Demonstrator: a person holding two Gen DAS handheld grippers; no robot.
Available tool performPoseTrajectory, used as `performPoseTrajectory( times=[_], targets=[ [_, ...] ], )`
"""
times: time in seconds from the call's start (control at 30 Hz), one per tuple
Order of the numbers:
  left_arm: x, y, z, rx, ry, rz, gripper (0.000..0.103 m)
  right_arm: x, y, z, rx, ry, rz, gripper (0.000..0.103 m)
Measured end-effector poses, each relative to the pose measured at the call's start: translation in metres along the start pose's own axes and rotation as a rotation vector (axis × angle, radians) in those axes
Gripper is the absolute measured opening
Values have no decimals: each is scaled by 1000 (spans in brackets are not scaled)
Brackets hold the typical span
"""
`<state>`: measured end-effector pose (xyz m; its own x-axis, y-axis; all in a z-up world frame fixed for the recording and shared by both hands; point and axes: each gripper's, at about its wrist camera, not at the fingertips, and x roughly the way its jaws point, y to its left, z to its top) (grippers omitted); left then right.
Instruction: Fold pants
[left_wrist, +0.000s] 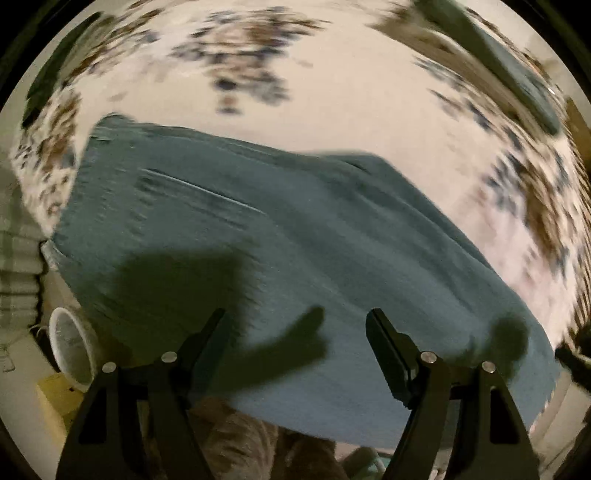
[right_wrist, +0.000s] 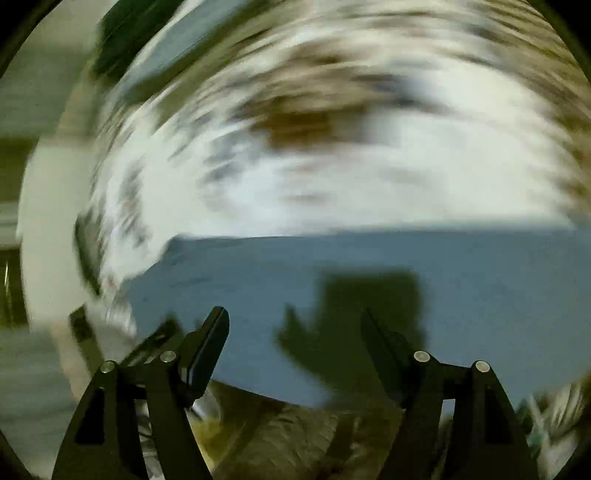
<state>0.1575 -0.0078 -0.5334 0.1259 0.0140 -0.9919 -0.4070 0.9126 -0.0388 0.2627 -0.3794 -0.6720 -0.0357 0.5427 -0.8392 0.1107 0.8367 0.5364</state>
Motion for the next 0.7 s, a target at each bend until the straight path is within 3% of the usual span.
performPoseTrajectory(
  times=[0.1, 0.17, 0.3, 0.37, 0.4, 0.43, 0.5, 0.6, 0.7],
  targets=[
    [3, 32, 25, -26, -15, 24, 74, 59, 80, 25, -163, 66, 11, 74],
    [6, 54, 45, -23, -33, 52, 74, 102, 128, 42, -270, 113, -20, 67],
    [13, 83, 72, -16, -40, 73, 74, 166, 178, 52, -428, 212, -131, 63],
    [16, 95, 79, -12, -33, 68, 74, 182, 187, 52, -484, 240, -182, 59],
    [16, 104, 80, -9, -29, 65, 74, 191, 191, 56, -503, 251, -195, 44],
    [17, 107, 82, -7, -26, 60, 74, 194, 191, 53, -530, 251, -221, 35],
    [20, 108, 84, -1, -19, 45, 74, 194, 190, 48, -574, 233, -239, 2],
    [22, 116, 96, 12, -6, 28, 74, 182, 191, 36, -617, 156, -298, 2],
    [18, 119, 109, 33, -4, 19, 74, 162, 182, 36, -548, 83, -313, 1]
  ],
)
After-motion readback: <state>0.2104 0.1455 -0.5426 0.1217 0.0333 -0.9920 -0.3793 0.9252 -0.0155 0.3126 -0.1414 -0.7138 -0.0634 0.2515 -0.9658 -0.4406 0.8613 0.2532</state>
